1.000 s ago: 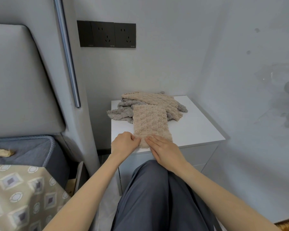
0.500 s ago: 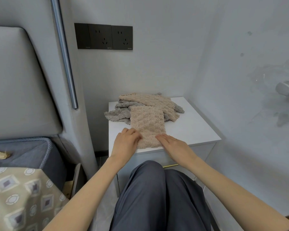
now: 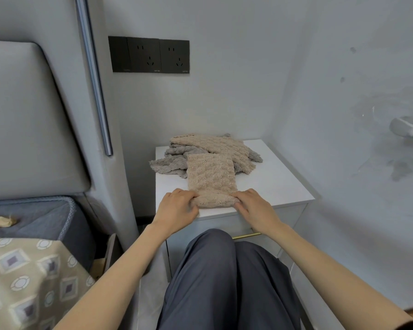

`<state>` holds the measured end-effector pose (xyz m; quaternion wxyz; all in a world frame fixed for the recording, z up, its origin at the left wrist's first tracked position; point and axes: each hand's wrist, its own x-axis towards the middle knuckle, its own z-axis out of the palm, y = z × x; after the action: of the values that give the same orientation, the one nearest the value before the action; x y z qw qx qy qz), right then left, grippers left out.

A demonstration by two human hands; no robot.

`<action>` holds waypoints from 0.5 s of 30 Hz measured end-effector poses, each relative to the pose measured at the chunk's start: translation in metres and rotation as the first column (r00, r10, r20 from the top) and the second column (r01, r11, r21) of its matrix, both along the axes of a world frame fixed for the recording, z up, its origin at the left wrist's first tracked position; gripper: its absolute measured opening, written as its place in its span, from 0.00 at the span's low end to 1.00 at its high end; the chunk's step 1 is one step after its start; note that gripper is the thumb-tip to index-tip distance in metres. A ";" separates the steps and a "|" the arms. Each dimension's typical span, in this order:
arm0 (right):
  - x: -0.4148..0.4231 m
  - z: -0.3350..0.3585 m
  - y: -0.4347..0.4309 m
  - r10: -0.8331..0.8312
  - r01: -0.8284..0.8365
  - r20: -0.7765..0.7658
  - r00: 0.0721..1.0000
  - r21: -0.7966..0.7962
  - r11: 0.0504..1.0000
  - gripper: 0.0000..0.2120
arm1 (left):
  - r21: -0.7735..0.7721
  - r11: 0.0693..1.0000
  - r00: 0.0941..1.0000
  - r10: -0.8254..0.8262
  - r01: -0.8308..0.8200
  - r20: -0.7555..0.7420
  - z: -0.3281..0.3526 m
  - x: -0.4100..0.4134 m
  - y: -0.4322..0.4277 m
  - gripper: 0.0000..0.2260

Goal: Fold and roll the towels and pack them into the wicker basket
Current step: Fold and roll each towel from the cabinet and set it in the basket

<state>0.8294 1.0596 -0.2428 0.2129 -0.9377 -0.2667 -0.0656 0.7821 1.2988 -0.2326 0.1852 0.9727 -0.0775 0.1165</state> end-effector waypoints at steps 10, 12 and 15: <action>0.000 0.012 0.004 -0.143 0.257 -0.341 0.929 0.318 0.912 0.14 | -0.325 0.915 0.963 0.183 -0.240 -0.196 -0.001 0.004 -0.005 0.21; 0.001 0.012 0.007 -0.183 0.290 -0.349 0.919 0.286 0.913 0.16 | -0.316 0.908 0.955 0.218 -0.274 -0.201 -0.002 0.006 -0.006 0.22; 0.002 0.010 0.012 -0.236 0.337 -0.353 0.905 0.259 0.905 0.14 | -0.280 0.906 0.944 0.270 -0.316 -0.191 -0.004 0.008 -0.006 0.22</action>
<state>0.8319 1.0719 -0.2326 0.3868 -0.9192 -0.0732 0.0115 0.7903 1.2926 -0.2371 0.3197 0.9384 0.1027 0.0813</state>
